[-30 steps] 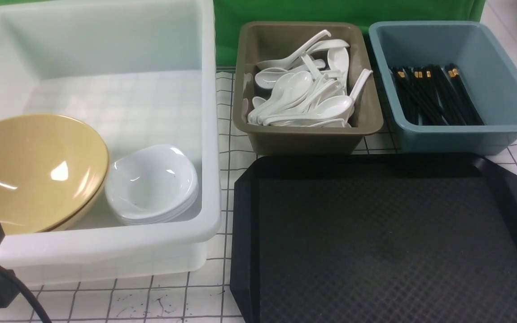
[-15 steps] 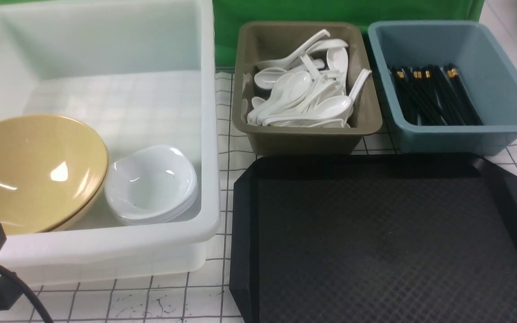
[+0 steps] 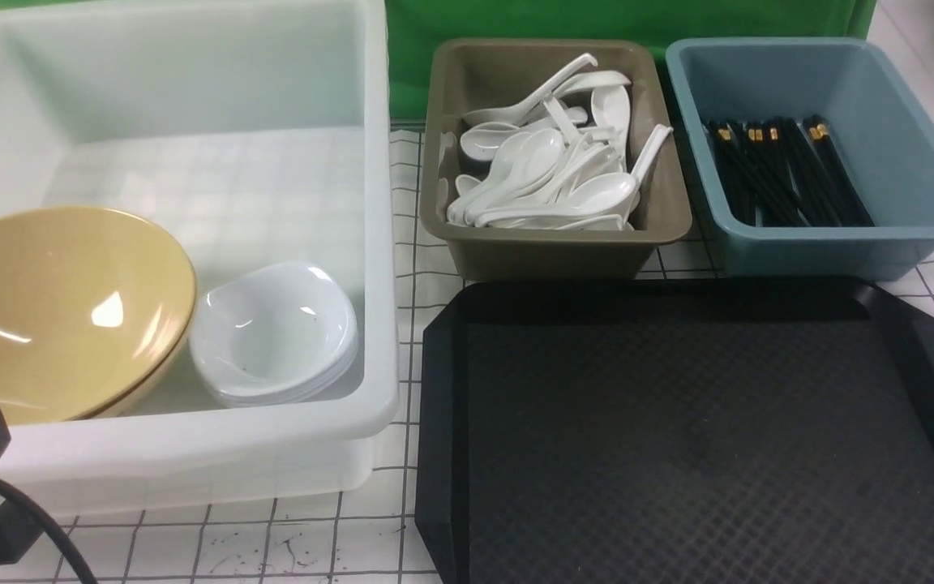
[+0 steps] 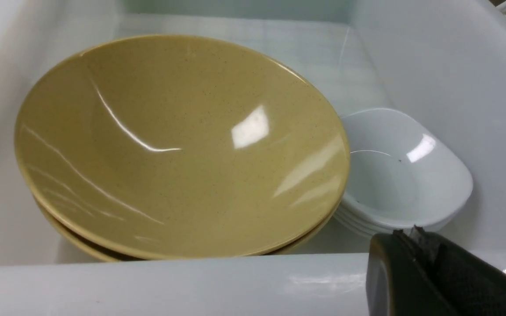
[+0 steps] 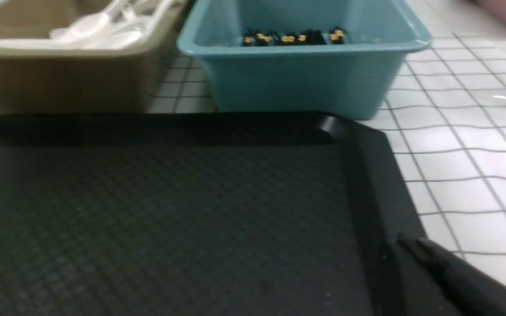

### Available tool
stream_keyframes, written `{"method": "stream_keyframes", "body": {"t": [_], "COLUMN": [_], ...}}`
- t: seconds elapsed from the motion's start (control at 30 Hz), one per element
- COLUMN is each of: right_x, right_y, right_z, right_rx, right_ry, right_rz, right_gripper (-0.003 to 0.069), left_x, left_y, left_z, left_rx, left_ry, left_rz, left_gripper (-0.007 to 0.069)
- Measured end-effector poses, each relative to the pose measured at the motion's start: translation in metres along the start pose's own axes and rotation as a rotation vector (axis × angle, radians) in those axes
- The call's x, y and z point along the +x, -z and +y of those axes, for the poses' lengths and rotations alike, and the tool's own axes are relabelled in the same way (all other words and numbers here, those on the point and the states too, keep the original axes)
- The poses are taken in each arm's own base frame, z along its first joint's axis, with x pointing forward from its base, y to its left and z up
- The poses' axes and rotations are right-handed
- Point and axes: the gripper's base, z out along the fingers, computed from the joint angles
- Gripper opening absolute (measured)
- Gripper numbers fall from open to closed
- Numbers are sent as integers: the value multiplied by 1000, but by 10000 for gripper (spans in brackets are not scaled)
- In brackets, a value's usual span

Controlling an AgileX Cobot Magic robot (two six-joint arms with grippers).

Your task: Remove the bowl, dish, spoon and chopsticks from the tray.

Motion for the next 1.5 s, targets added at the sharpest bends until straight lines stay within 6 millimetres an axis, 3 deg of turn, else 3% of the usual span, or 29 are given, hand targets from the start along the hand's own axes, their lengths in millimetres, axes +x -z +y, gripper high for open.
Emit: {"method": "stream_keyframes", "body": {"t": [0.6, 0.93, 1.03, 1.13, 1.5], "right_x": [0, 0, 0, 0, 0], "right_y": [0, 0, 0, 0, 0], "right_z": [0, 0, 0, 0, 0], "right_rx": [7, 8, 8, 8, 8], "right_ry": [11, 12, 12, 12, 12], "right_rz": [4, 6, 6, 6, 6], "right_gripper": [48, 57, 60, 64, 75], "left_x": [3, 53, 69, 91, 89], "left_y": [1, 17, 10, -2, -4], "left_z": [1, 16, 16, 15, 11], "left_rx": [0, -102, -116, -93, -20], "left_ry": [1, 192, 237, 158, 46], "left_rz": [-2, -184, -156, -81, -131], "left_gripper": [-13, -13, -13, -13, -13]}}
